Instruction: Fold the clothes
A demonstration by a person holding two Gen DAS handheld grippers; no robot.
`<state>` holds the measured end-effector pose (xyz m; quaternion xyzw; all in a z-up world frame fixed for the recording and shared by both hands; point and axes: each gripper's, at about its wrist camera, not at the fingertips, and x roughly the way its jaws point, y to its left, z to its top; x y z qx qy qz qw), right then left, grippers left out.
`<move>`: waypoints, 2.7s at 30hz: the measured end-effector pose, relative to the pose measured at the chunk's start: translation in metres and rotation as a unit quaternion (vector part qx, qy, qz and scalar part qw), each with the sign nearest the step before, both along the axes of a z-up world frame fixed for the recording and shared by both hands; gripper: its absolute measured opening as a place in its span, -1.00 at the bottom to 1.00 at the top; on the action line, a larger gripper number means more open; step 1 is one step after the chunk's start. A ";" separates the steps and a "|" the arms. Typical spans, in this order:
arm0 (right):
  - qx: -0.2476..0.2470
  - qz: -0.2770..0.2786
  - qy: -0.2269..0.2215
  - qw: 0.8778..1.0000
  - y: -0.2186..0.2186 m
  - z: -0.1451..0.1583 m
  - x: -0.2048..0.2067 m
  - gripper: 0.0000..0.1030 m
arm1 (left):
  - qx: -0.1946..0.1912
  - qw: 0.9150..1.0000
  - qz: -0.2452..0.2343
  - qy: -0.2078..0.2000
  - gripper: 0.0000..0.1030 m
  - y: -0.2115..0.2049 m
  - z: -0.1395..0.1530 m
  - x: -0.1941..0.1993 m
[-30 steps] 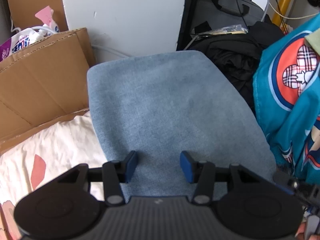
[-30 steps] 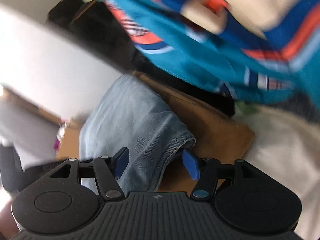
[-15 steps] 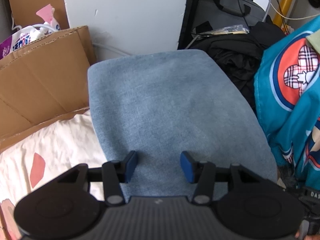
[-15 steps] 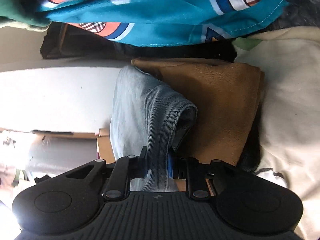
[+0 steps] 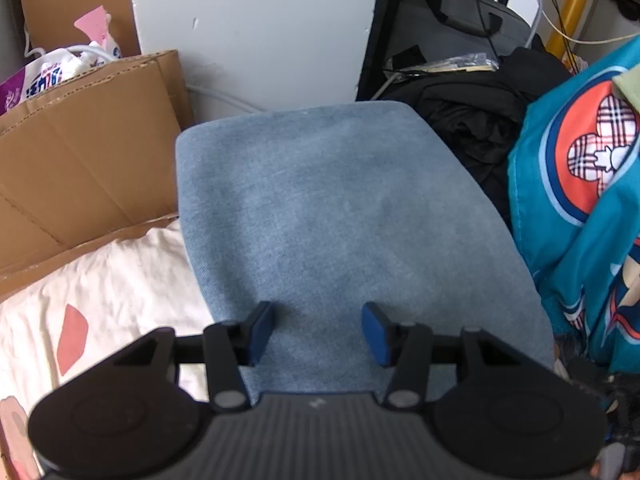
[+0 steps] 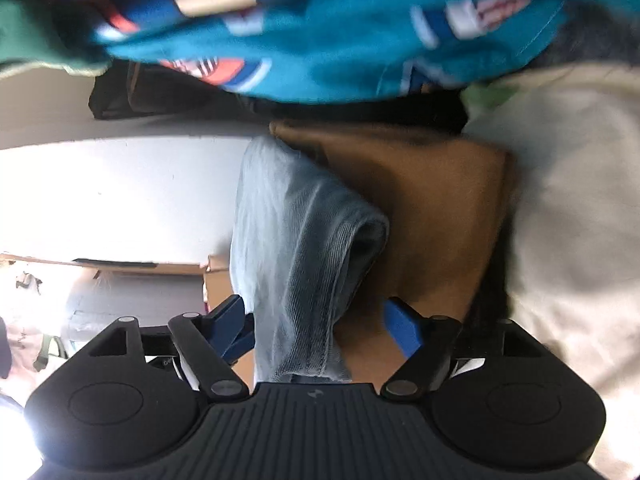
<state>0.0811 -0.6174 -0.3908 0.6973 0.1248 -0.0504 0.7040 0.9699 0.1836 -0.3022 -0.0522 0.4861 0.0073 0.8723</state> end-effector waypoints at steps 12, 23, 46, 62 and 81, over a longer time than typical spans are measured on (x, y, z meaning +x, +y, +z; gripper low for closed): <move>0.012 0.068 -0.019 0.997 0.019 -0.005 0.021 -0.59 | -0.002 1.000 -0.016 -0.013 -0.03 0.002 0.005 -0.008; -0.018 0.068 -0.015 0.997 0.017 0.013 0.017 -0.66 | 0.016 0.998 0.010 -0.055 -0.06 -0.003 0.018 -0.067; -0.030 0.071 0.037 0.996 0.025 0.025 -0.007 -0.46 | -0.168 0.979 0.113 -0.008 -0.33 0.023 -0.011 -0.104; -0.168 0.117 0.200 0.958 0.058 0.120 0.010 0.72 | -0.151 0.978 0.144 0.020 0.45 0.034 0.050 -0.147; -0.302 0.171 0.299 0.889 0.081 0.232 0.016 0.99 | -0.108 0.979 0.170 0.021 0.86 0.023 0.142 -0.202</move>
